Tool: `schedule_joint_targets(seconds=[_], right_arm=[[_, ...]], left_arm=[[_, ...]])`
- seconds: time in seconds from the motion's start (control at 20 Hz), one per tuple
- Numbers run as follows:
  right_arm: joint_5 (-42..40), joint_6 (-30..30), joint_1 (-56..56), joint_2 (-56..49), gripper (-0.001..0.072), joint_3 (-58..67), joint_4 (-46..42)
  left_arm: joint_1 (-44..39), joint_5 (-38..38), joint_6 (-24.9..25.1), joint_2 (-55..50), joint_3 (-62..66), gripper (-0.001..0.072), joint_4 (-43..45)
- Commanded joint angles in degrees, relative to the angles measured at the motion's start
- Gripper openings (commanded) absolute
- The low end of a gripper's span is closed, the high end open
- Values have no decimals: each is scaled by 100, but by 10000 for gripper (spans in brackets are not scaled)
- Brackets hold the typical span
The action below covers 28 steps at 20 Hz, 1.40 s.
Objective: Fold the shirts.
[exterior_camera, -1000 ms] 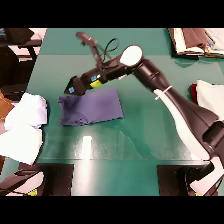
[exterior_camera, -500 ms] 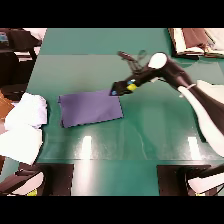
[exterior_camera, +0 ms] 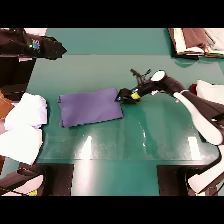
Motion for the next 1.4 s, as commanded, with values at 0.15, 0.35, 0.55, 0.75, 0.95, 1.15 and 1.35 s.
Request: schedule_joint_targets(seconds=[0.15,0.35,0.55,0.75,0.95,1.15,1.35], right_arm=[[2,-284,678,-1016,54,1163,455],[192,-271,282,-835,16,1880,-37],[439,260,-940,142,16,2052,-1239],[678,588,-2546,1255,16,1755,-2251],[986,612,-4256,1801,16,1694,-2385],[850,610,-5480,1912,16,1698,-2299],[221,514,-6011,1873,15,1698,-1764]], left_arm=[[-94,153,15,-90,0,24,-400],[-553,267,20,-90,0,23,-227],[-1078,332,22,-90,0,24,-153],[-1211,610,15,-90,0,25,-291],[-1211,695,9,-90,0,25,-308],[-1211,695,-15,-90,0,24,-308],[-1211,695,-59,-90,0,25,-310]])
